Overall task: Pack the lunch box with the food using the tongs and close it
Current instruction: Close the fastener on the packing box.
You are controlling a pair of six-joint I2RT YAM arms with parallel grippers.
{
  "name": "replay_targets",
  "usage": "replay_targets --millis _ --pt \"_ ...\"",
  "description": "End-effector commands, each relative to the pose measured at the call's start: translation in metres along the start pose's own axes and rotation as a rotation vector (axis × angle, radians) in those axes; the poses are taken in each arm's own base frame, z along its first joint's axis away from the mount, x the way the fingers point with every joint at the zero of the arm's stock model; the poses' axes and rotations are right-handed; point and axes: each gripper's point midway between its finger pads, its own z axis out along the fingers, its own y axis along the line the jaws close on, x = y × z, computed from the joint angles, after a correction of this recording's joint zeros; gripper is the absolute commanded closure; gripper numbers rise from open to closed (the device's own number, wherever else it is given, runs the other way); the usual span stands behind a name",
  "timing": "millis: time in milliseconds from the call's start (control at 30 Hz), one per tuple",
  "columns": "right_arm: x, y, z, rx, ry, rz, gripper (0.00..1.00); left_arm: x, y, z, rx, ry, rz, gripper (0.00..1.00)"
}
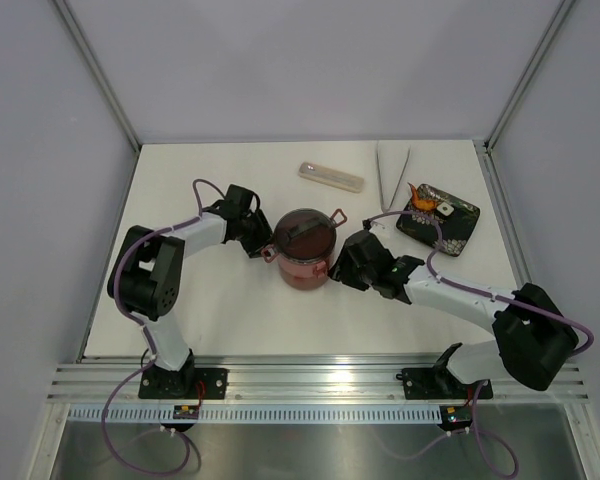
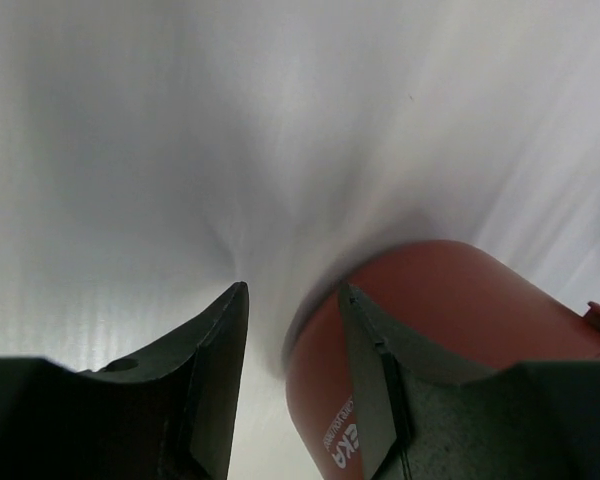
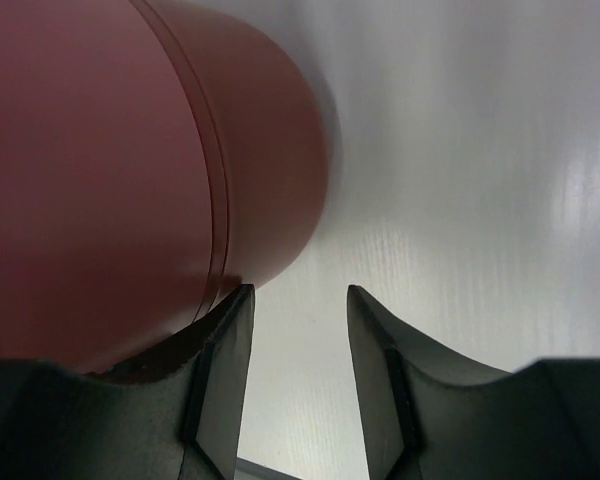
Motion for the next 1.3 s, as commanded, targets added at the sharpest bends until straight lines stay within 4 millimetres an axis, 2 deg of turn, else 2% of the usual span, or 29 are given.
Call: replay_targets --millis 0,133,233,400,467,667,867,967,1000,1133,1267 --pt "-0.023 0.043 -0.005 -0.087 -0.115 0.027 0.5 0.006 -0.022 0.004 0.081 0.005 0.024 0.55" --pt "-0.02 0.049 -0.008 -0.097 -0.144 0.029 0.51 0.013 -0.029 0.009 0.1 0.016 0.027 0.56" --pt "-0.023 0.044 -0.013 -0.097 -0.177 0.031 0.51 0.017 -0.036 0.011 0.13 0.018 0.014 0.56" --pt "-0.034 0.023 -0.029 -0.054 -0.26 0.039 0.51 0.033 -0.044 0.009 0.16 0.002 0.01 0.57" --pt "-0.036 0.016 -0.036 -0.055 -0.283 0.05 0.51 0.041 -0.039 0.011 0.159 -0.003 0.004 0.57" --pt "-0.042 0.005 -0.05 -0.095 -0.35 0.115 0.5 0.048 -0.024 0.005 0.14 -0.032 -0.027 0.56" --pt "-0.033 0.012 -0.043 -0.136 -0.313 0.115 0.51 0.05 -0.023 0.0 0.149 -0.033 -0.014 0.56" --pt "-0.029 0.016 -0.045 -0.178 -0.298 0.129 0.51 0.051 -0.023 0.002 0.151 -0.026 -0.011 0.56" --pt "-0.031 0.024 -0.048 -0.218 -0.298 0.135 0.51 0.051 -0.024 0.002 0.155 -0.027 -0.01 0.56" --pt "-0.024 0.023 -0.048 -0.234 -0.276 0.127 0.52 0.054 -0.022 0.004 0.163 -0.029 -0.017 0.56" --pt "-0.02 0.034 -0.048 -0.274 -0.249 0.111 0.52 0.06 -0.02 0.007 0.164 -0.018 -0.017 0.56"
